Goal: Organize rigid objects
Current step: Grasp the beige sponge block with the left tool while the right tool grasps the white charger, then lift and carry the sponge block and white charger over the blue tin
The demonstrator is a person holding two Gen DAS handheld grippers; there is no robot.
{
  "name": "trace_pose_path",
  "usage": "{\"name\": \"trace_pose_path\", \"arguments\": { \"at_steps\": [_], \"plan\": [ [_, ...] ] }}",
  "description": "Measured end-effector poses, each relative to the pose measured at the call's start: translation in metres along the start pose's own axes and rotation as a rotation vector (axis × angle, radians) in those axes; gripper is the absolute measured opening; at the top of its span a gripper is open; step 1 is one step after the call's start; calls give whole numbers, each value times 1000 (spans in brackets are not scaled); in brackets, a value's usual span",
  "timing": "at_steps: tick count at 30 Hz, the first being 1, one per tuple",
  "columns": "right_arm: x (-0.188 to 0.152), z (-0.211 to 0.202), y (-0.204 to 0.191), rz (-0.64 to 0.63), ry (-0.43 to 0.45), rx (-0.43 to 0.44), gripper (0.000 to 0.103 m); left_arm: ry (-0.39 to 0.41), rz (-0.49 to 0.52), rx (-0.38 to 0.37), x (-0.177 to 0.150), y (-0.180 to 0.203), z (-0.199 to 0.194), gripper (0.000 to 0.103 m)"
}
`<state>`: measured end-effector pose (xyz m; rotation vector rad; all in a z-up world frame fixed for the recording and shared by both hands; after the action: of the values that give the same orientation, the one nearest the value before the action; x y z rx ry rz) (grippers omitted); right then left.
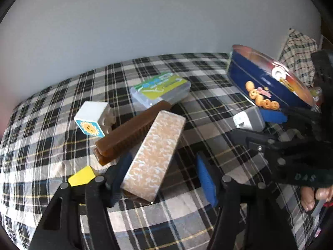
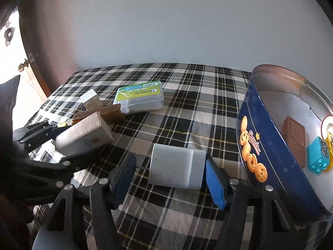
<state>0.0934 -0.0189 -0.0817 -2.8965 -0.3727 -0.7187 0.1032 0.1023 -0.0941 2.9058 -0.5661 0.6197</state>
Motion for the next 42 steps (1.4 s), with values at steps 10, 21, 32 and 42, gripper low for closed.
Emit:
{"name": "trace_pose_path", "arguments": {
  "at_steps": [10, 21, 32, 42],
  "plan": [
    [2, -13, 1, 1, 58, 1, 67, 25, -52, -13, -2, -6, -7, 25],
    [13, -58, 2, -5, 246, 32, 67, 98, -113, 31, 4, -5, -22, 25],
    [13, -47, -1, -9, 205, 39, 67, 7, -184, 11, 0, -16, -3, 55],
    [12, -53, -1, -7, 238, 42, 67, 43, -269, 12, 0, -29, -8, 24]
  ]
}}
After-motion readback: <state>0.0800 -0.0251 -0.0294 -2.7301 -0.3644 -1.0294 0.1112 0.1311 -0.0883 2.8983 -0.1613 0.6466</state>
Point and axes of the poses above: each gripper's, at about its wrist camera, not at the fingertips, and z roughly the way its jaws point, y to its right, x to its top, the point moved 8 cm from there along z, roughly the way its jaws point, and after that the axes turned 15 degrees about -y, right-handed, at the moved point
